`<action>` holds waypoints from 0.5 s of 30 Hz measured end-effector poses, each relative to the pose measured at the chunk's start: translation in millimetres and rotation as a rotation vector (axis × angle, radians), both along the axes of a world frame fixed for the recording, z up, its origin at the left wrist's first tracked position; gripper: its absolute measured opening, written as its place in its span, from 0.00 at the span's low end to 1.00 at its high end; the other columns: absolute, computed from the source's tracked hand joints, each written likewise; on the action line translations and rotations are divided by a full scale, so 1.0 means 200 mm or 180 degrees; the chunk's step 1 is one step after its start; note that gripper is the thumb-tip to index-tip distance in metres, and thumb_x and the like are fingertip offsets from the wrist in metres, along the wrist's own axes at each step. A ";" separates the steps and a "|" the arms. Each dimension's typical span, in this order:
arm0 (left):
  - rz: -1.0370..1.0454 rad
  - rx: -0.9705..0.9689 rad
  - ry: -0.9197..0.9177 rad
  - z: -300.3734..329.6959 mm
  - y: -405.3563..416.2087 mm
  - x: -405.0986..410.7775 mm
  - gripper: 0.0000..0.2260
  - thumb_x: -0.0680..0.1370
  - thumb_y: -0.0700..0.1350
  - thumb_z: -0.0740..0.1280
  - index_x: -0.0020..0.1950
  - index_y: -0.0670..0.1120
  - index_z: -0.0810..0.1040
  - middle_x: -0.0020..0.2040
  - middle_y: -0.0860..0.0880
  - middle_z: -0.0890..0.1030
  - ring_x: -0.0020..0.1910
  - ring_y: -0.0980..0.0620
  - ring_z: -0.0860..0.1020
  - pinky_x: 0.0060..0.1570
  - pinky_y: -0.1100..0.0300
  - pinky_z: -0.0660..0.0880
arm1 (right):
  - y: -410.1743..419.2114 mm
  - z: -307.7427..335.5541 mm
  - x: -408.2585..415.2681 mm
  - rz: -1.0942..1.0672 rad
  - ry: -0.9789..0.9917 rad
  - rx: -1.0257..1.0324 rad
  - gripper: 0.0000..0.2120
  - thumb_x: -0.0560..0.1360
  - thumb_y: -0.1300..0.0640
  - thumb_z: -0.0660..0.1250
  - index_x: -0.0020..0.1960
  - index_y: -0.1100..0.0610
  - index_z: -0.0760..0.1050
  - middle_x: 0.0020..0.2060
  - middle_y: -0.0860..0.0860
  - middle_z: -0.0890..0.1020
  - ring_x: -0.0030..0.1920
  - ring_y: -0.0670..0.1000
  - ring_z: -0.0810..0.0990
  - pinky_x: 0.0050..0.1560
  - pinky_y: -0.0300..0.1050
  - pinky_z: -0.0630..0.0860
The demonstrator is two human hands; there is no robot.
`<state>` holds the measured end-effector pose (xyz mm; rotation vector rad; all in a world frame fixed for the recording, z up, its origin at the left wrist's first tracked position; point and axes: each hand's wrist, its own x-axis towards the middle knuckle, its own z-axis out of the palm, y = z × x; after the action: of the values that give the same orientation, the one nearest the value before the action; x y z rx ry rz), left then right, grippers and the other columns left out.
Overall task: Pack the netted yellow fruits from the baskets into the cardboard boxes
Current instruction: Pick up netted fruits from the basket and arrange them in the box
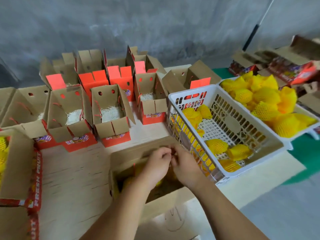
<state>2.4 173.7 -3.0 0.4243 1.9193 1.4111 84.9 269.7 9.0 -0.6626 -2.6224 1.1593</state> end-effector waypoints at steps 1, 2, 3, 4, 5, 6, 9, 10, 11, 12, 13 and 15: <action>0.0171 0.0222 -0.0285 0.03 0.06 0.02 0.10 0.85 0.40 0.61 0.53 0.49 0.81 0.45 0.48 0.85 0.41 0.52 0.81 0.47 0.57 0.78 | 0.03 0.03 0.01 -0.0119 0.0158 -0.0033 0.15 0.79 0.61 0.62 0.65 0.54 0.75 0.54 0.53 0.85 0.56 0.54 0.83 0.57 0.50 0.77; 0.0286 0.0394 -0.0474 0.07 0.11 0.04 0.10 0.85 0.41 0.61 0.52 0.50 0.81 0.40 0.52 0.85 0.39 0.54 0.82 0.41 0.60 0.79 | 0.06 0.06 0.03 -0.0204 0.0279 -0.0078 0.16 0.81 0.61 0.62 0.68 0.54 0.74 0.57 0.52 0.84 0.58 0.53 0.82 0.59 0.50 0.77; 0.0351 0.0520 -0.0556 0.10 0.16 0.06 0.10 0.85 0.42 0.61 0.52 0.51 0.81 0.37 0.56 0.85 0.37 0.58 0.83 0.36 0.64 0.78 | 0.09 0.08 0.04 -0.0259 0.0399 -0.0132 0.17 0.82 0.61 0.62 0.70 0.54 0.73 0.59 0.51 0.83 0.60 0.52 0.82 0.61 0.50 0.77; 0.0386 0.0630 -0.0583 0.13 0.21 0.07 0.10 0.86 0.42 0.61 0.52 0.51 0.81 0.37 0.57 0.85 0.36 0.61 0.83 0.34 0.66 0.78 | 0.13 0.10 0.05 -0.0313 0.0512 -0.0179 0.18 0.82 0.60 0.62 0.72 0.53 0.72 0.60 0.50 0.83 0.61 0.51 0.81 0.62 0.50 0.77; 0.0409 0.0696 -0.0564 0.15 0.26 0.09 0.10 0.85 0.42 0.61 0.52 0.51 0.81 0.37 0.58 0.85 0.36 0.62 0.83 0.33 0.66 0.78 | 0.18 0.12 0.06 -0.0370 0.0608 -0.0218 0.18 0.82 0.60 0.62 0.72 0.53 0.71 0.61 0.50 0.83 0.61 0.50 0.81 0.62 0.50 0.77; 0.0432 0.0711 -0.0521 0.17 0.32 0.10 0.10 0.85 0.42 0.61 0.52 0.51 0.82 0.38 0.57 0.86 0.38 0.61 0.84 0.34 0.65 0.79 | 0.23 0.13 0.07 -0.0419 0.0665 -0.0252 0.18 0.82 0.60 0.61 0.72 0.54 0.71 0.61 0.50 0.83 0.61 0.50 0.81 0.62 0.50 0.77; 0.0512 0.0561 -0.0325 0.20 0.51 0.14 0.11 0.84 0.43 0.62 0.52 0.53 0.84 0.44 0.53 0.87 0.44 0.55 0.85 0.40 0.59 0.80 | 0.40 0.14 0.10 -0.0474 0.0691 -0.0248 0.18 0.83 0.60 0.61 0.72 0.53 0.72 0.60 0.48 0.82 0.59 0.49 0.81 0.58 0.42 0.76; 0.0552 0.0529 -0.0229 0.19 0.58 0.15 0.11 0.84 0.43 0.63 0.50 0.53 0.84 0.44 0.51 0.87 0.44 0.55 0.85 0.41 0.59 0.80 | 0.46 0.13 0.10 -0.0479 0.0699 -0.0243 0.18 0.83 0.60 0.61 0.71 0.53 0.72 0.59 0.48 0.82 0.58 0.49 0.81 0.56 0.41 0.75; 0.0609 0.0551 -0.0159 0.19 0.65 0.15 0.11 0.83 0.43 0.64 0.48 0.53 0.84 0.43 0.51 0.87 0.43 0.55 0.85 0.42 0.59 0.80 | 0.53 0.13 0.11 -0.0476 0.0710 -0.0249 0.18 0.83 0.60 0.61 0.71 0.54 0.72 0.59 0.49 0.82 0.58 0.49 0.81 0.57 0.42 0.75; 0.0660 0.0594 -0.0093 0.18 0.72 0.16 0.11 0.83 0.42 0.64 0.47 0.52 0.84 0.41 0.51 0.86 0.42 0.56 0.84 0.43 0.60 0.79 | 0.60 0.12 0.11 -0.0469 0.0706 -0.0260 0.17 0.83 0.60 0.61 0.71 0.54 0.72 0.60 0.49 0.82 0.58 0.49 0.81 0.58 0.43 0.76; 0.0693 0.0597 0.0028 0.18 0.79 0.16 0.11 0.83 0.41 0.65 0.47 0.52 0.84 0.40 0.52 0.86 0.40 0.59 0.83 0.42 0.64 0.79 | 0.67 0.11 0.11 -0.0451 0.0689 -0.0274 0.17 0.83 0.59 0.61 0.72 0.53 0.72 0.60 0.50 0.82 0.58 0.49 0.81 0.57 0.44 0.76; 0.0667 0.0466 0.0444 0.16 0.92 0.16 0.10 0.82 0.41 0.65 0.47 0.53 0.84 0.41 0.55 0.86 0.37 0.67 0.81 0.38 0.71 0.74 | 0.83 0.07 0.10 -0.0402 0.0620 -0.0295 0.17 0.84 0.56 0.60 0.72 0.52 0.70 0.59 0.49 0.83 0.56 0.49 0.81 0.52 0.41 0.74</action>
<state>33.5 358.2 28.5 0.4088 2.0263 1.7050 105.6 435.2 23.9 -0.6840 -2.3437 1.2459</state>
